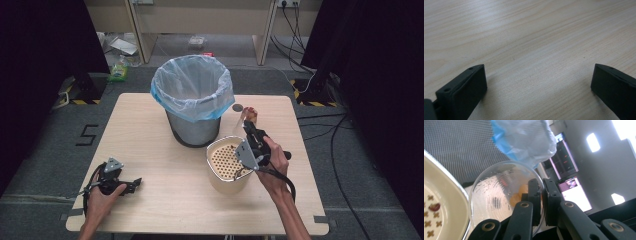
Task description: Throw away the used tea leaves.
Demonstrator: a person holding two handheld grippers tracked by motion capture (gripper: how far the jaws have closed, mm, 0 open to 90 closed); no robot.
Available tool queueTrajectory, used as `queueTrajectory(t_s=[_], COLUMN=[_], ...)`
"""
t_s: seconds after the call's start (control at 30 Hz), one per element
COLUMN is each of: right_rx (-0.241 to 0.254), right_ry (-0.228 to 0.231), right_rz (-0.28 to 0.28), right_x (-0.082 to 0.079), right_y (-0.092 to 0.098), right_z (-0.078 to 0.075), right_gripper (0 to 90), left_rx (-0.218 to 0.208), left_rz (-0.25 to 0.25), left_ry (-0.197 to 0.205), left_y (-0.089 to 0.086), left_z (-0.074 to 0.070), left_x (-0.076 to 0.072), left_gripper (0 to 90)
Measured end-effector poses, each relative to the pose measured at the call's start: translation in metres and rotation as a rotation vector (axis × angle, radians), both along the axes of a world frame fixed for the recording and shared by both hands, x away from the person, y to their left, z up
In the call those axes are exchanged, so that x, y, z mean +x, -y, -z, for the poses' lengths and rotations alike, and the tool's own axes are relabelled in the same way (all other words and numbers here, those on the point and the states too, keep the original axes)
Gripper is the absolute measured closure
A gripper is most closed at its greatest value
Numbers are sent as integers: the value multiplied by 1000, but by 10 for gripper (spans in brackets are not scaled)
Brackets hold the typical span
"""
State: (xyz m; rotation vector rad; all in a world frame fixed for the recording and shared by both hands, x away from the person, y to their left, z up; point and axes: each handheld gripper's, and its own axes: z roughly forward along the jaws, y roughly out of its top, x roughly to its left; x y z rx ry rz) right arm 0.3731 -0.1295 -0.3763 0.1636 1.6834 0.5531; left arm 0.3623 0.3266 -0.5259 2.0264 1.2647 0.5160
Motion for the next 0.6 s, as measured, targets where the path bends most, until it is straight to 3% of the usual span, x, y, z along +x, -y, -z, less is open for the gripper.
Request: queueTrajectory(t_s=[0.13,0.23,0.37,0.43,0.5,0.57,0.6], right_rx=[1,-58,-69,-97,-73,-120,-121], right_ry=[86,132,190,171,183,195,213], right_rz=[-9,-14,-27,-22,-25,-32,-27], right_x=[-13,-19,-27,-25,-25,-27,-30], right_y=[-1,-6,-10,-12,-11,-14,-15], right_z=[5,10,11,16,21,23,23], right_gripper=[864,866,874,874,876,876,877], left_rx=[0,0,0,0,1,0,0], left_rz=[0,0,0,0,-1,-1,-1], left_ry=[0,0,0,0,0,0,0], left_y=[0,0,0,0,0,0,0], left_z=[0,0,0,0,0,0,0], left_x=[0,0,0,0,0,0,0], left_gripper=[0,0,0,0,0,0,0])
